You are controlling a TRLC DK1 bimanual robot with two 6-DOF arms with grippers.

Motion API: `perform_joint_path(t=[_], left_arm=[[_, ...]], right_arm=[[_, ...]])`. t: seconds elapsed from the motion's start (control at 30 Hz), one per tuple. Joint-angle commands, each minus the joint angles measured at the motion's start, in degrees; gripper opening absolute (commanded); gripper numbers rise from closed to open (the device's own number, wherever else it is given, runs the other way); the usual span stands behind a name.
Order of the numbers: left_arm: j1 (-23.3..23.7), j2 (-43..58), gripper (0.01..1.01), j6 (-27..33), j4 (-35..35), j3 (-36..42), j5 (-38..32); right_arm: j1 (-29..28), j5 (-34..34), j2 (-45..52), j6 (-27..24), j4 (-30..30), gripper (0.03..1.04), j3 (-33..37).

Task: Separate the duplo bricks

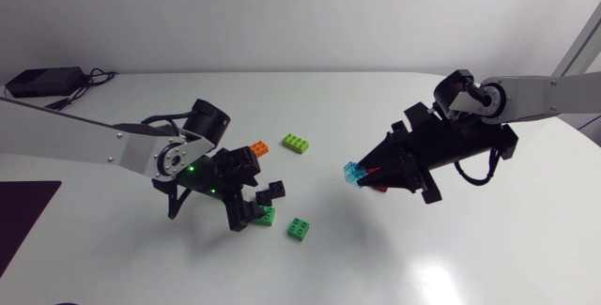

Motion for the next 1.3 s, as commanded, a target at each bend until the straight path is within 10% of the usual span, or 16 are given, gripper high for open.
perform_joint_path(t=[0.0,0.33,0.6,1.27], left_arm=[[-0.9,-3.2,0.91,-1.6,0.0,-2.9,-0.2],[-2.0,-6.0,0.903,-3.6,1.0,-6.3,-0.2],[-2.5,-2.6,0.348,-6.4,1.8,-3.3,-0.2],[-2.1,2.0,0.226,-8.4,1.4,-1.0,-0.8]], right_arm=[[0.2,-0.6,0.0,-2.2,-1.1,0.27,-2.0],[0.7,-0.6,-1.2,-2.1,-1.2,0.27,-3.1],[0.4,-0.6,-1.5,-2.2,-0.7,0.27,-4.0],[-1.3,-1.6,0.6,-4.1,-0.4,0.27,-3.9]])
